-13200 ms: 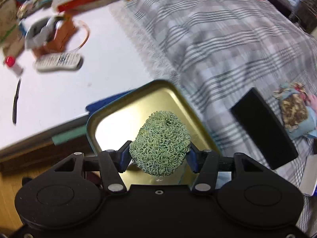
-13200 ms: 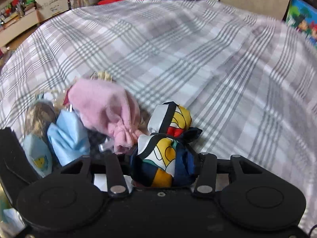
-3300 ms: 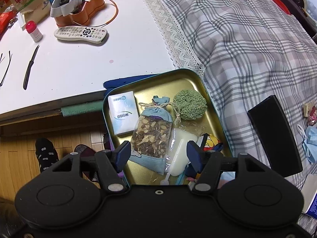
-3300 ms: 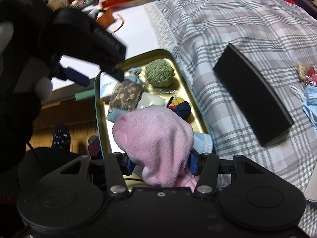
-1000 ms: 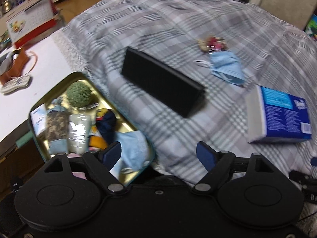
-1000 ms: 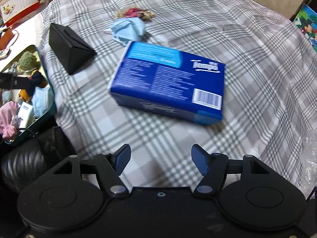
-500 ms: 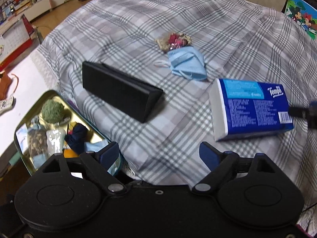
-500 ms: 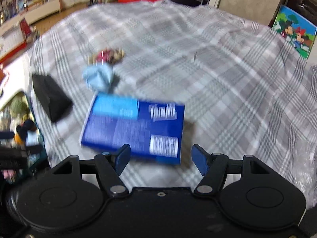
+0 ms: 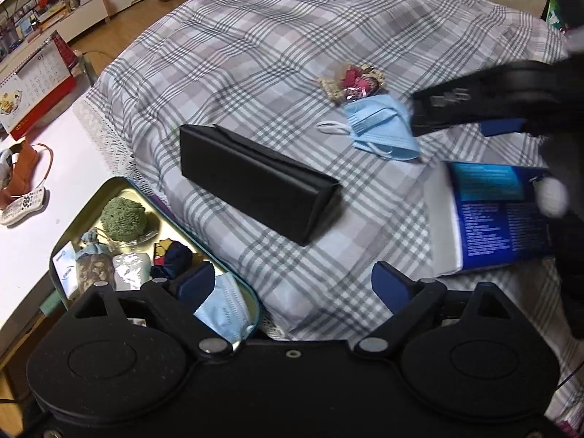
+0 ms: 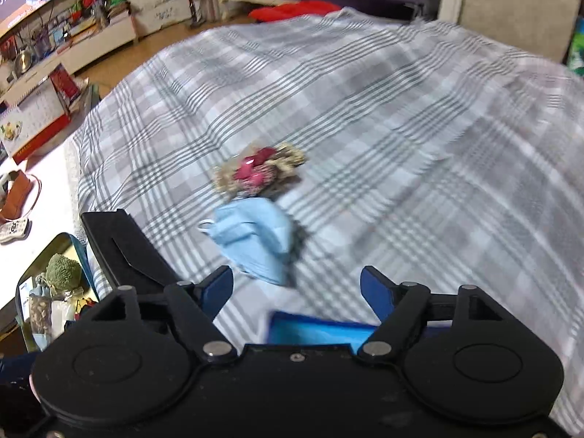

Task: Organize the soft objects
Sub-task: 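Move both tools back over the mask and hair accessory on the bed, then grasp the blue face mask with the right tool while the left tool grasps the pink hair accessory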

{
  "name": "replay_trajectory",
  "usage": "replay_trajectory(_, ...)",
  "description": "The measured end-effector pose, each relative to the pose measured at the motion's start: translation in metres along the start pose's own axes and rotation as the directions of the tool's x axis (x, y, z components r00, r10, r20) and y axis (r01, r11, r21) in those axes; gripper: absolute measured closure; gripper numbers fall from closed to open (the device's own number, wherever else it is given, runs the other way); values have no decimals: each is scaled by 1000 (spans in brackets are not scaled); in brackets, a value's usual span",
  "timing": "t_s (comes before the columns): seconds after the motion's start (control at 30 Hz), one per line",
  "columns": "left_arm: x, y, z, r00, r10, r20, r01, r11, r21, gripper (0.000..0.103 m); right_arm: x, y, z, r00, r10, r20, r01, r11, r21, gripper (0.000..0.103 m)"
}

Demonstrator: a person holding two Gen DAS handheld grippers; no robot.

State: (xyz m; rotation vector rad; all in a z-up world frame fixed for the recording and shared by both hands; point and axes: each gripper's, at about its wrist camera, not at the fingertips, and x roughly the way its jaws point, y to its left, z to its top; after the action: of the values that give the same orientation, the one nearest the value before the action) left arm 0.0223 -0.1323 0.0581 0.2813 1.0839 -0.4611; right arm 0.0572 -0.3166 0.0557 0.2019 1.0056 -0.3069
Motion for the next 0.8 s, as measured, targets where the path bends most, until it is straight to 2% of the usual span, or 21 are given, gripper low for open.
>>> replay_trajectory(0.1,5,7,2,1000,6,-20,-6,1000,0,13,28,19,9,999,14,-47,-14,1000,-9,21)
replay_trajectory(0.27,12,14,4,998,4,-55,-4,1000,-9,13,62,41,16,996,-19,-89,18,1000,-17,19)
replay_trajectory(0.43,20,17,6,996,1,-85,-2,1000,-8,13,94,51,19,990,-47,-132,43,999,-31,20)
replay_trajectory(0.47,21,18,6,996,-1,-89,0,1000,-8,13,97,51,19,989,-53,-136,49,998,-30,21)
replay_trajectory(0.53,23,18,7,995,-5,-99,4,1000,-8,13,102,47,19,987,-63,-148,60,998,-24,38)
replay_trajectory(0.57,24,18,7,995,-7,-102,6,1000,-8,13,103,45,19,986,-67,-153,65,998,-21,40)
replay_trajectory(0.67,25,18,8,994,-8,-110,7,1000,-8,13,100,37,22,987,-62,-150,61,998,-11,54)
replay_trajectory(0.8,25,16,9,994,-6,-109,6,1000,-3,13,89,17,26,990,-59,-129,65,997,40,56)
